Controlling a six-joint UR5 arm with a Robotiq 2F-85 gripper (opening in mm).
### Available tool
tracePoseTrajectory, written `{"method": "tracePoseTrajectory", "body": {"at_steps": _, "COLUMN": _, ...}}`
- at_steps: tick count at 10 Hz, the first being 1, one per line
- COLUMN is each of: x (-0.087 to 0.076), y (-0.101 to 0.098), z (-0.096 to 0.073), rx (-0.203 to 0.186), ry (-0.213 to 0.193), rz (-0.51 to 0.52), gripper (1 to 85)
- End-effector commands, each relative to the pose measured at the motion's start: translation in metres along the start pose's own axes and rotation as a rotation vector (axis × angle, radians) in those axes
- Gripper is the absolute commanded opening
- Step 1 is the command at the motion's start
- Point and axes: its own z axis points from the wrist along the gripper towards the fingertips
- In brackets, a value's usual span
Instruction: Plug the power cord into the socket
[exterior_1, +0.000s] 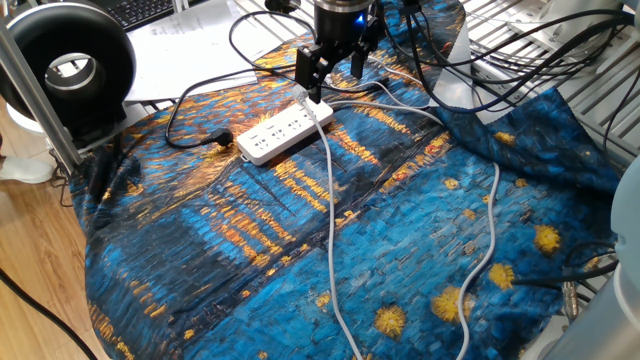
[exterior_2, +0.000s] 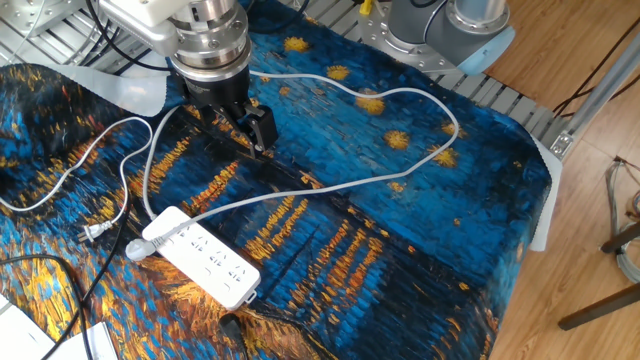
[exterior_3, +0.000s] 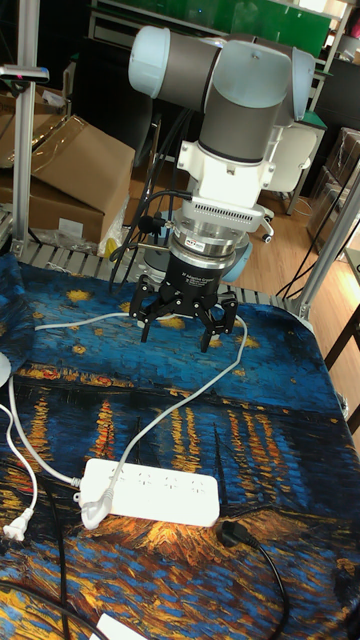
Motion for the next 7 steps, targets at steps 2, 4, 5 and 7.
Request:
{"method": "tracePoseTrajectory", "body": {"at_steps": 2, "x": -0.0344, "y": -0.0122, "z": -0.0007, "rx": 0.066, "ry": -0.136, "rz": 0.076, "gripper": 1.3}}
{"method": "tracePoseTrajectory", "body": {"at_steps": 4, "x": -0.0353, "y": -0.0123, "z": -0.0002, "rx": 0.072, "ry": -0.140, "rz": 0.077, "gripper": 1.3}}
{"method": "tracePoseTrajectory", "body": {"at_steps": 5, "x": -0.0354, "y": -0.0127, "z": 0.0004, "rx": 0.073, "ry": -0.140, "rz": 0.077, "gripper": 1.3}}
{"method": "tracePoseTrajectory", "body": {"at_steps": 7, "x": -0.0371, "y": -0.0143, "z": 0.0047, "rx": 0.080, "ry": -0.143, "rz": 0.069, "gripper": 1.3}}
